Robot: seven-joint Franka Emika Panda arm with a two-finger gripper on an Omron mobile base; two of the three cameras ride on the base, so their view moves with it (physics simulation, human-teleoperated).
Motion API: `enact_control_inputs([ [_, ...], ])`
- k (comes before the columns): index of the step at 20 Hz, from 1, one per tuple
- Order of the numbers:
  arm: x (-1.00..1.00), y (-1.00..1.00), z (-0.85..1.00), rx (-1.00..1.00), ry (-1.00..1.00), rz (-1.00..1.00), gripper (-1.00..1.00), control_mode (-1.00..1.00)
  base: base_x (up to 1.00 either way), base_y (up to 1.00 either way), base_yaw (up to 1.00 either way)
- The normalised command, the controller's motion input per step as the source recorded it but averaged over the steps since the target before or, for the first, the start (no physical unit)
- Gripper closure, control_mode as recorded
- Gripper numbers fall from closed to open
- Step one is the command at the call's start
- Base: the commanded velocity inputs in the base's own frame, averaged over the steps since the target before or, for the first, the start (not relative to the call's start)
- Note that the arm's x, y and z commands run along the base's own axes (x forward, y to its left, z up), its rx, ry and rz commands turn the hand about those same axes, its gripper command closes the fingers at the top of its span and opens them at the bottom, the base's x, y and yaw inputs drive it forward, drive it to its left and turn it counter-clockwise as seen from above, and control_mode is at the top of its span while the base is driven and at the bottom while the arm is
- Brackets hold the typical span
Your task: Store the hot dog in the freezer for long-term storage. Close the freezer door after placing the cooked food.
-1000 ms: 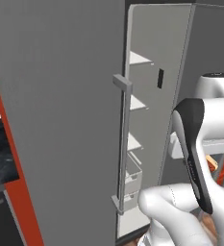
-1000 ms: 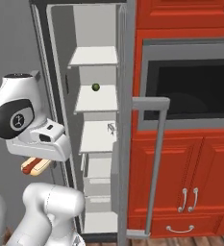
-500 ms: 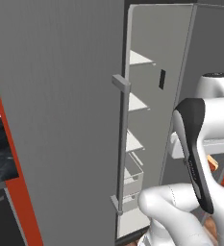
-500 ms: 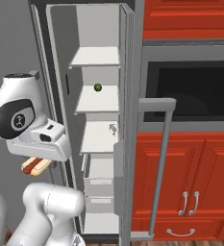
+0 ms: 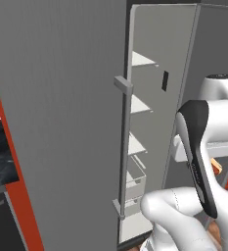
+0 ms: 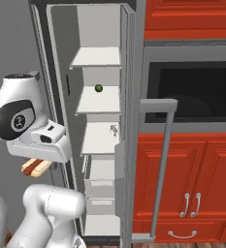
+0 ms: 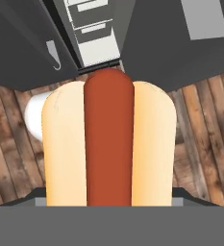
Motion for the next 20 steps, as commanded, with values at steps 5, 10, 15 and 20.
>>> enact_control_inputs([
  [5,0.0,0.0,0.0,0.0,0.0,0.0,1.0,1.0,0.02,0.0,0.0],
  [10,0.37,-0.07,0.0,0.0,-0.03,0.1,1.0,-1.0,0.17,0.0,0.02],
  [15,0.68,-0.24,-0.05,0.01,-0.03,0.21,1.0,-1.0,0.0,0.0,0.0],
  [20,0.72,-0.14,-0.01,0.02,-0.06,0.15,1.0,-1.0,0.0,0.0,0.0],
])
